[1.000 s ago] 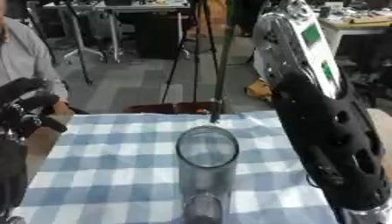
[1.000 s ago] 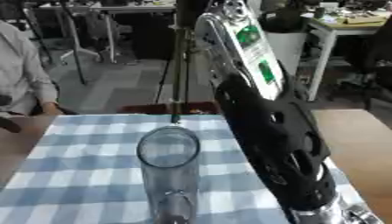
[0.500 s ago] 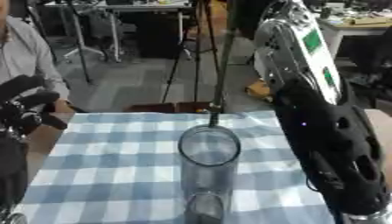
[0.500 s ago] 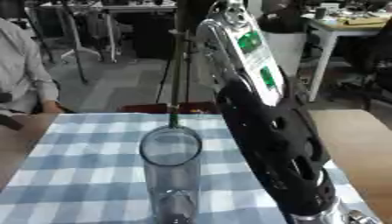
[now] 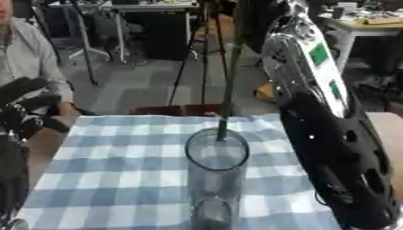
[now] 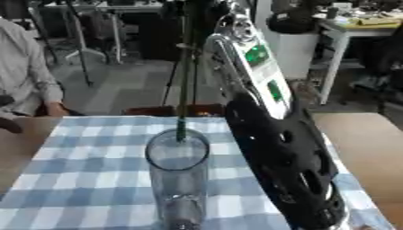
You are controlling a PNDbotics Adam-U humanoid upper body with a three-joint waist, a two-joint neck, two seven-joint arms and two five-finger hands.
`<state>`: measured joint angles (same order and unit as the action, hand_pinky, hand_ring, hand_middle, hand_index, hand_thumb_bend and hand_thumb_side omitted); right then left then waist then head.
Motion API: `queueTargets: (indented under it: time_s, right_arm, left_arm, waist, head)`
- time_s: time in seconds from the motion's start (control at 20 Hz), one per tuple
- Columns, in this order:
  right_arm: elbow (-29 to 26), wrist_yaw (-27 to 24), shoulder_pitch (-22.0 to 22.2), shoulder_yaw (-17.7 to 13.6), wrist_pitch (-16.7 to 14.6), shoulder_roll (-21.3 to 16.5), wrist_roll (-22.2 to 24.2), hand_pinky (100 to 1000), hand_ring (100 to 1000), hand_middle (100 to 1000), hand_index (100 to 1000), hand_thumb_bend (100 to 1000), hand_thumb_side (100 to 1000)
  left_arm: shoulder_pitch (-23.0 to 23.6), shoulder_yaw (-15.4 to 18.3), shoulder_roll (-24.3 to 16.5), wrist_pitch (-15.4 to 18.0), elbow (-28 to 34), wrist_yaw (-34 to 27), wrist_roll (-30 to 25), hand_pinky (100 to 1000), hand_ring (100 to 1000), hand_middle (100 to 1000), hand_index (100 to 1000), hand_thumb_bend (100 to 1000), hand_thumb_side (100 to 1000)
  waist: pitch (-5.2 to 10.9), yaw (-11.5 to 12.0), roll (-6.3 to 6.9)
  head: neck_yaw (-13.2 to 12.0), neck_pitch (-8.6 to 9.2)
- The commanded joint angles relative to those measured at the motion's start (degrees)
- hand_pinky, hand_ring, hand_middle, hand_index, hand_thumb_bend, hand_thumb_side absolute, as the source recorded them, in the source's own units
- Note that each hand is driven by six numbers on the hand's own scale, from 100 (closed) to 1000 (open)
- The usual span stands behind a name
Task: Arrange flowers into the vase.
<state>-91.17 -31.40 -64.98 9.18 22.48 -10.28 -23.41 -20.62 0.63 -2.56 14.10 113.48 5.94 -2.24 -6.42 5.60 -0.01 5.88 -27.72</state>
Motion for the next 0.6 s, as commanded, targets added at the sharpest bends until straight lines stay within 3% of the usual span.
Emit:
queueTargets:
  time_s: [0.05,0.6]
  right_arm:
    - [-1.30,-0.03,-0.45,-0.40,0.16,0.02,0.53,218,322,100,100,100,153]
    - [-1.58,0.47,1.97,-0.50,0.84,0.37,2.26,222,325,100,100,100,153]
  left_arm:
    - [-0.32,0.38,-0.42,-0.11,1.11,0.16,0.14,484,729,771,855,100,1000]
    - [-0.50,0.51,-0.24,-0.04,1.11,0.31,0.35,483,728,770,854,100,1000]
  waist:
    - [0.57,0.13,0.11]
    - [0.35,0.43,-0.01]
  head:
    - [-0.21,-0.39]
    - [-0.62,-0.29]
